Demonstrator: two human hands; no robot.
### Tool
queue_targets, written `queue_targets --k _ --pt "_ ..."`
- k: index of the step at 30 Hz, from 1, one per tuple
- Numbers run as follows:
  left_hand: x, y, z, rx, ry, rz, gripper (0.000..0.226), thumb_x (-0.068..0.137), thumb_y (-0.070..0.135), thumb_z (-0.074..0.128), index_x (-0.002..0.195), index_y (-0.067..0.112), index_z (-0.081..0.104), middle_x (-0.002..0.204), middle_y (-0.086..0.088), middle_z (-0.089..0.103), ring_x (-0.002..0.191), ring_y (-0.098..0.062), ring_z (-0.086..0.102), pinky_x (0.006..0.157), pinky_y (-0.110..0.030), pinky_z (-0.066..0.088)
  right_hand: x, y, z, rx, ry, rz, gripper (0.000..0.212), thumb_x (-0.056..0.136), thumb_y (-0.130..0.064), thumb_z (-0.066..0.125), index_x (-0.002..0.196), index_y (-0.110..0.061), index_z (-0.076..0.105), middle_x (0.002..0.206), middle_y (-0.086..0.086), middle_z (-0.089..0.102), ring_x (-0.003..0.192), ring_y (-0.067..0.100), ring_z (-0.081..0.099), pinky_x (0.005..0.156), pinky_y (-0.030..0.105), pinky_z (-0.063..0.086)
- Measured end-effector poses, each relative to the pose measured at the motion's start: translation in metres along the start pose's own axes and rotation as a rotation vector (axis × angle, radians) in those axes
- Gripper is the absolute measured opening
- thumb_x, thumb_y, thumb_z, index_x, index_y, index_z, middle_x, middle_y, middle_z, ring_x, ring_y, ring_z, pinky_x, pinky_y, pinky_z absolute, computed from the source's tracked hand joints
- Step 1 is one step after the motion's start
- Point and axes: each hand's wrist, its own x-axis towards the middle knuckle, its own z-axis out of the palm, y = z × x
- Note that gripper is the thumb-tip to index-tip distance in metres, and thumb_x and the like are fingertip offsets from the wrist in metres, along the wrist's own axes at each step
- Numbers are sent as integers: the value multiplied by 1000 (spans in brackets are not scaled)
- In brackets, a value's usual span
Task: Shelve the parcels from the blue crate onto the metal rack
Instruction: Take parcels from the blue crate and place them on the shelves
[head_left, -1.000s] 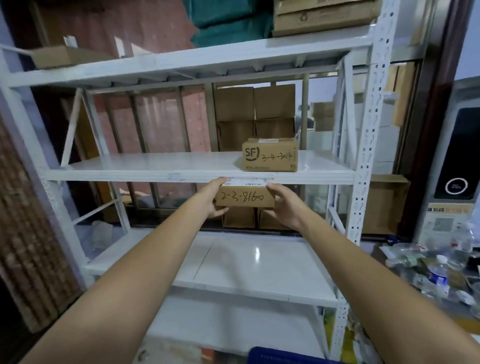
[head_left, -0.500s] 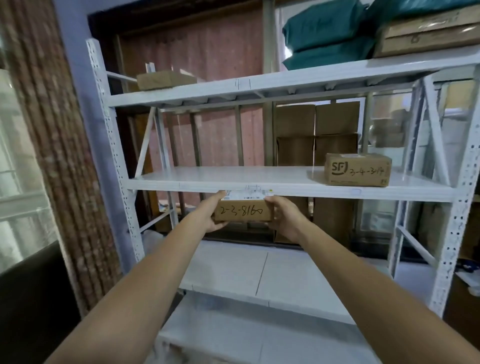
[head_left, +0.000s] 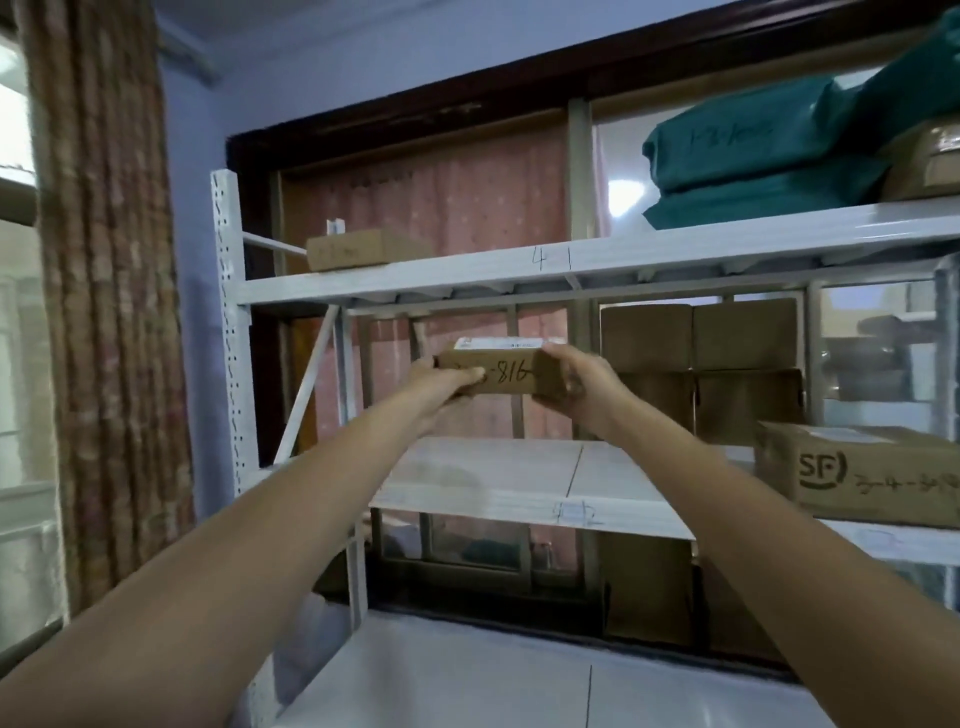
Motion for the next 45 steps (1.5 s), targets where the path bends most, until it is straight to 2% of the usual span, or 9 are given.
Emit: queue_targets --k 5,10,13,17,21,28,33,40,45 --pt "87 43 0 29 -21 214 52 79 17 76 125 6 54 122 -10 63 97 -17 67 91 -33 55 76 -62 2 -315 -16 -275 64 82 -13 74 137 -8 42 128 14 59 110 26 64 94 40 55" --pt "157 77 18 254 52 388 53 84 41 68 127 13 57 120 -3 65 104 -19 62 89 -27 50 127 -103 10 -650 196 -535 55 86 -34 71 128 -17 40 127 3 59 115 18 56 101 36 45" --pt "192 95 33 324 33 471 52 89 47 58 131 17 52 127 -1 60 105 -15 53 86 -25 40 156 -119 4 -940 411 -635 49 88 -57 56 120 -22 41 120 -2 62 110 21 57 103 44 40" --pt "234 107 49 466 -50 550 58 93 52 47 141 20 43 139 -2 52 122 -22 49 99 -33 40 193 -136 -15 -1244 630 -567 65 91 -68 33 131 -18 40 128 7 62 129 30 48 118 53 7" --pt "271 108 55 566 -143 497 58 95 53 38 141 19 42 143 -6 48 130 -29 44 111 -44 34 220 -136 -31 -1473 680 -358 81 90 -73 19 149 -18 30 146 10 48 141 28 35 118 50 -2" --pt "299 81 71 915 150 621 56 96 57 21 129 25 54 127 -6 60 129 -30 42 112 -46 21 239 -131 -34 -1573 842 -349 76 90 -69 16 143 -20 41 146 7 48 141 24 32 116 48 4" --pt "302 81 69 917 125 593 59 95 58 21 133 26 52 131 -7 57 136 -30 32 115 -48 15 236 -136 -31 -1619 789 -246 68 96 -61 17 147 -21 38 153 5 40 145 24 25 116 47 4" --pt "294 75 60 809 135 672 45 95 48 35 125 20 56 126 -6 61 125 -28 44 107 -37 22 235 -134 -32 -1619 780 -263 69 96 -61 18 148 -19 34 153 9 39 145 27 25 117 48 4" --pt "271 47 57 783 176 708 64 93 41 46 148 14 27 157 -4 26 146 -21 16 120 -39 5 231 -119 -38 -1606 759 -372 79 94 -61 28 155 -14 9 164 5 10 150 24 7 119 44 -6"
